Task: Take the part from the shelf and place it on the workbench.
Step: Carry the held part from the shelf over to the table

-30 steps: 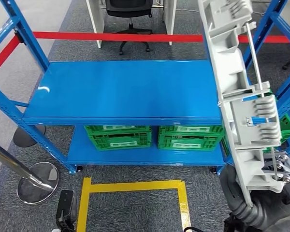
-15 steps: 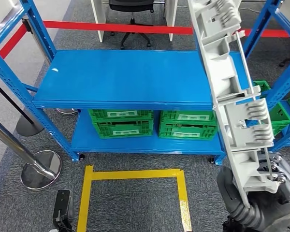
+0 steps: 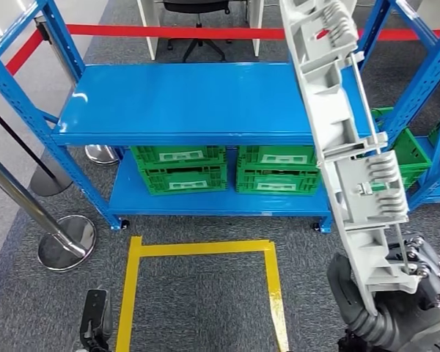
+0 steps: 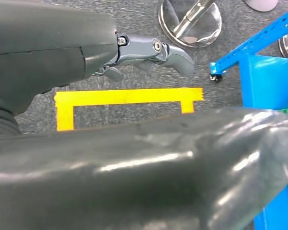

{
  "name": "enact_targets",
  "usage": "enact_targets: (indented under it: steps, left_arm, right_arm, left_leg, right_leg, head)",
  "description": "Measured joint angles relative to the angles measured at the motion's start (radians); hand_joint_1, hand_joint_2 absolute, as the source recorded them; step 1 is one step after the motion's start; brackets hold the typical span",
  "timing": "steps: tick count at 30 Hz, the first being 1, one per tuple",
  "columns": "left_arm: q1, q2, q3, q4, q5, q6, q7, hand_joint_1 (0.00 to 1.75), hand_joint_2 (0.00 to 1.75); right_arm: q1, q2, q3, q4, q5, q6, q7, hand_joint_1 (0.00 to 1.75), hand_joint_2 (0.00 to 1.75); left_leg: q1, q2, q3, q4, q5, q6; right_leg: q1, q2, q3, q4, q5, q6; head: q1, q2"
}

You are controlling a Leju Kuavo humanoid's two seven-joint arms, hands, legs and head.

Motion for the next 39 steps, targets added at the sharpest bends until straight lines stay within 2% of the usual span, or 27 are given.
enact_targets:
  steps: [2, 4, 5, 8, 9, 10, 11, 13, 14, 15, 16, 17, 19, 20, 21, 23, 24, 25, 26, 27, 30, 31, 33, 34, 36, 38, 39]
  left_arm:
    - [-0.001, 0.001, 0.000, 0.000, -0.003, -0.003, 0.000, 0.00, 0.00]
    - [0.001, 0.001, 0.001, 0.000, -0.005, -0.007, 0.000, 0.00, 0.00]
    - [0.001, 0.000, 0.001, 0.000, -0.008, -0.009, 0.000, 0.00, 0.00]
    - [0.000, -0.002, 0.001, 0.000, -0.015, -0.012, -0.001, 0.00, 0.00]
    - [0.000, -0.003, 0.001, 0.000, -0.017, -0.011, -0.002, 0.00, 0.00]
    - [0.000, -0.003, 0.001, 0.000, -0.020, -0.009, -0.002, 0.00, 0.00]
    - [0.000, -0.003, 0.001, 0.000, -0.023, -0.006, -0.002, 0.00, 0.00]
    - [-0.001, -0.005, 0.000, 0.000, -0.033, 0.003, -0.003, 0.00, 0.00]
    - [-0.001, -0.005, -0.001, 0.000, -0.036, 0.006, -0.003, 0.00, 0.00]
    - [0.000, -0.006, -0.001, 0.000, -0.040, 0.009, -0.003, 0.00, 0.00]
    - [0.000, -0.006, -0.002, 0.000, -0.042, 0.010, -0.003, 0.00, 0.00]
    - [0.000, -0.006, -0.002, 0.000, -0.045, 0.012, -0.003, 0.00, 0.00]
    - [-0.001, -0.007, -0.003, 0.000, -0.052, 0.014, -0.002, 0.00, 0.00]
    - [-0.001, -0.007, -0.004, 0.000, -0.055, 0.015, -0.001, 0.00, 0.00]
    - [-0.001, -0.007, -0.006, 0.000, -0.057, 0.016, 0.000, 0.00, 0.00]
    - [-0.001, -0.007, -0.009, 0.000, -0.061, 0.017, 0.005, 0.00, 0.00]
    - [-0.001, -0.007, -0.010, 0.000, -0.065, 0.018, 0.010, 0.00, 0.00]
    - [-0.001, -0.007, -0.011, 0.000, -0.069, 0.018, 0.014, 0.00, 0.00]
    - [-0.002, -0.006, -0.012, 0.000, -0.073, 0.019, 0.019, 0.00, 0.00]
    - [-0.002, -0.006, -0.014, 0.000, -0.077, 0.020, 0.023, 0.00, 0.00]
    - [-0.003, 0.000, -0.017, 0.000, -0.085, 0.023, 0.029, 0.00, 0.00]
    - [-0.002, 0.002, -0.018, 0.000, -0.087, 0.023, 0.028, 0.00, 0.00]
    - [-0.007, 0.002, -0.020, 0.000, -0.089, 0.023, 0.027, 0.00, 0.00]
    - [-0.015, 0.003, -0.021, -0.001, -0.090, 0.023, 0.028, 0.00, 0.00]
    - [-0.029, 0.003, -0.024, -0.001, -0.091, 0.024, 0.029, 0.00, 0.00]
    - [-0.032, 0.003, -0.026, -0.001, -0.091, 0.025, 0.029, 0.00, 0.00]
    - [-0.031, 0.003, -0.027, -0.001, -0.091, 0.024, 0.030, 0.00, 0.00]
  right_arm:
    - [0.006, 0.000, -0.002, -0.001, 0.006, 0.000, 0.000, 1.75, 1.75]
    - [0.016, 0.001, -0.005, -0.002, 0.009, 0.000, 0.000, 1.75, 1.75]
    - [0.020, 0.001, -0.007, -0.002, 0.011, 0.000, -0.001, 1.75, 1.75]
    - [0.030, 0.001, -0.010, -0.003, 0.015, 0.000, 0.000, 1.75, 1.75]
    - [0.032, 0.001, -0.011, -0.003, 0.016, 0.000, 0.001, 1.75, 1.75]
    - [0.034, 0.001, -0.012, -0.003, 0.017, 0.000, 0.002, 1.75, 1.75]
    - [0.036, 0.001, -0.013, -0.003, 0.017, 0.000, 0.003, 1.75, 1.75]
    - [0.038, 0.001, -0.013, -0.003, 0.013, 0.000, 0.003, 1.75, 1.75]
    - [0.037, 0.001, -0.013, -0.004, 0.010, 0.000, 0.003, 1.75, 1.75]
    - [0.036, 0.001, -0.013, -0.005, 0.007, 0.000, 0.002, 1.75, 1.75]
    - [0.036, 0.001, -0.013, -0.007, 0.004, 0.000, 0.001, 1.75, 1.75]
    - [0.038, 0.001, -0.013, -0.009, 0.002, 0.000, 0.001, 1.75, 1.75]
    - [0.041, 0.001, -0.013, -0.012, 0.001, 0.000, 0.000, 1.75, 1.75]
    - [0.042, 0.001, -0.014, -0.014, 0.001, 0.000, -0.001, 1.75, 1.75]
    - [0.043, 0.001, -0.014, -0.015, 0.001, 0.000, -0.001, 1.75, 1.75]
    - [0.044, 0.001, -0.014, -0.017, 0.001, 0.000, -0.001, 1.75, 1.75]
    - [0.046, 0.001, -0.015, -0.017, 0.004, 0.000, 0.000, 1.75, 1.75]
    - [0.048, 0.002, -0.016, -0.017, 0.009, 0.000, 0.000, 1.75, 1.75]
    - [0.050, 0.003, -0.018, -0.018, 0.016, 0.000, 0.001, 1.75, 1.75]
    - [0.053, 0.005, -0.021, -0.019, 0.024, 0.000, 0.001, 1.75, 1.75]
    - [0.055, 0.019, -0.033, -0.023, 0.034, 0.000, -0.001, 1.75, 1.75]
    - [0.054, 0.024, -0.036, -0.026, 0.034, 0.000, -0.002, 1.75, 1.75]
    - [0.053, 0.029, -0.040, -0.031, 0.033, 0.000, -0.003, 1.75, 1.75]
    - [0.054, 0.031, -0.042, -0.035, 0.032, 0.000, -0.003, 1.75, 1.75]
    - [0.052, 0.032, -0.044, -0.039, 0.028, 0.000, -0.004, 1.75, 1.75]
    - [0.048, 0.032, -0.046, -0.040, 0.025, 0.000, -0.004, 1.75, 1.75]
    - [0.048, 0.032, -0.046, -0.040, 0.024, 0.000, -0.004, 1.75, 1.75]
  left_leg:
    - [-0.006, -0.001, 0.025, -0.057, -0.011, 0.006]
    - [-0.005, 0.002, 0.008, -0.063, 0.010, 0.018]
    - [-0.004, 0.004, -0.003, -0.067, 0.023, 0.027]
    - [-0.004, 0.009, -0.048, -0.068, 0.062, 0.040]
    - [-0.005, 0.010, -0.065, -0.067, 0.075, 0.040]
    - [-0.005, 0.010, -0.084, -0.065, 0.087, 0.039]
    - [-0.005, 0.012, -0.103, -0.062, 0.099, 0.037]
    - [-0.005, 0.019, -0.138, -0.050, 0.116, 0.032]
    - [-0.006, 0.023, -0.151, -0.039, 0.121, 0.029]
    - [-0.008, 0.027, -0.160, -0.028, 0.126, 0.025]
    - [-0.009, 0.031, -0.165, -0.020, 0.130, 0.020]
    - [-0.009, 0.038, -0.168, -0.014, 0.134, 0.015]
    - [-0.005, 0.047, -0.171, -0.009, 0.135, 0.001]
    - [-0.003, 0.041, -0.175, 0.005, 0.116, -0.006]
    - [-0.001, 0.032, -0.184, 0.038, 0.082, -0.012]
    - [0.001, 0.017, -0.213, 0.155, -0.005, -0.020]
    - [0.002, 0.015, -0.226, 0.213, -0.034, -0.020]
    - [0.002, 0.014, -0.229, 0.248, -0.043, -0.019]
    - [0.002, 0.013, -0.219, 0.251, -0.033, -0.015]
    - [0.001, 0.007, -0.194, 0.215, -0.004, -0.010]
    - [0.001, -0.056, -0.103, 0.053, 0.073, 0.016]
    - [0.001, -0.072, -0.093, 0.028, 0.078, 0.020]
    - [-0.001, -0.066, -0.091, 0.013, 0.079, 0.021]
    - [0.000, -0.054, -0.086, -0.006, 0.075, 0.023]
    - [0.006, -0.030, -0.076, -0.043, 0.070, 0.030]
    - [0.008, -0.007, -0.073, -0.055, 0.069, 0.035]
    - [0.008, 0.007, -0.074, -0.055, 0.069, 0.035]
  right_leg:
    - [-0.002, -0.002, -0.008, -0.003, 0.020, 0.013]
    - [-0.006, -0.001, -0.015, -0.002, 0.019, 0.025]
    - [-0.006, 0.001, -0.024, 0.015, -0.009, 0.029]
    - [-0.007, 0.007, -0.065, 0.168, -0.160, 0.040]
    - [-0.007, 0.007, -0.070, 0.227, -0.185, 0.043]
    - [-0.007, 0.007, -0.066, 0.266, -0.181, 0.045]
    - [-0.007, 0.006, -0.048, 0.278, -0.153, 0.047]
    - [-0.007, -0.009, 0.034, 0.206, -0.091, 0.050]
    - [-0.007, -0.027, 0.096, 0.129, -0.089, 0.051]
    - [-0.005, -0.043, 0.150, 0.051, -0.108, 0.047]
    - [-0.003, -0.054, 0.187, -0.007, -0.133, 0.040]
    - [0.000, -0.054, 0.206, -0.043, -0.150, 0.031]
    - [0.001, -0.036, 0.196, -0.049, -0.149, 0.009]
    - [0.001, -0.027, 0.190, -0.048, -0.142, 0.000]
    - [-0.001, -0.019, 0.183, -0.048, -0.134, -0.007]
    - [0.000, 0.000, 0.171, -0.047, -0.120, -0.014]
    - [0.001, 0.010, 0.166, -0.045, -0.114, -0.015]
    - [0.002, 0.021, 0.162, -0.043, -0.109, -0.015]
    - [0.003, 0.032, 0.158, -0.039, -0.105, -0.015]
    - [0.004, 0.043, 0.154, -0.035, -0.103, -0.015]
    - [0.004, 0.076, 0.137, -0.023, -0.100, -0.009]
    - [0.001, 0.086, 0.130, -0.020, -0.098, -0.004]
    - [-0.007, 0.109, 0.118, -0.020, -0.090, 0.009]
    - [-0.008, 0.108, 0.108, -0.017, -0.092, 0.014]
    - [-0.006, 0.071, 0.075, 0.024, -0.120, 0.024]
    - [-0.007, 0.027, 0.014, 0.139, -0.176, 0.035]
    - [-0.009, 0.021, -0.017, 0.203, -0.197, 0.041]
  head:
    - [0.000, 0.000]
    - [0.000, 0.000]
    - [0.002, 0.000]
    - [0.007, 0.000]
    - [0.006, 0.000]
    - [0.007, 0.000]
    - [0.007, 0.000]
    - [0.007, 0.000]
    - [0.008, 0.000]
    - [0.008, 0.000]
    - [0.008, 0.000]
    - [0.009, 0.000]
    - [0.008, 0.000]
    - [0.008, 0.000]
    - [0.007, 0.000]
    - [0.006, 0.000]
    - [0.006, 0.000]
    - [0.007, 0.000]
    - [0.007, 0.000]
    - [0.007, 0.000]
    - [0.011, 0.000]
    - [0.011, 0.000]
    - [0.008, 0.000]
    - [0.006, 0.000]
    - [0.011, 0.000]
    - [0.017, 0.000]
    - [0.018, 0.000]
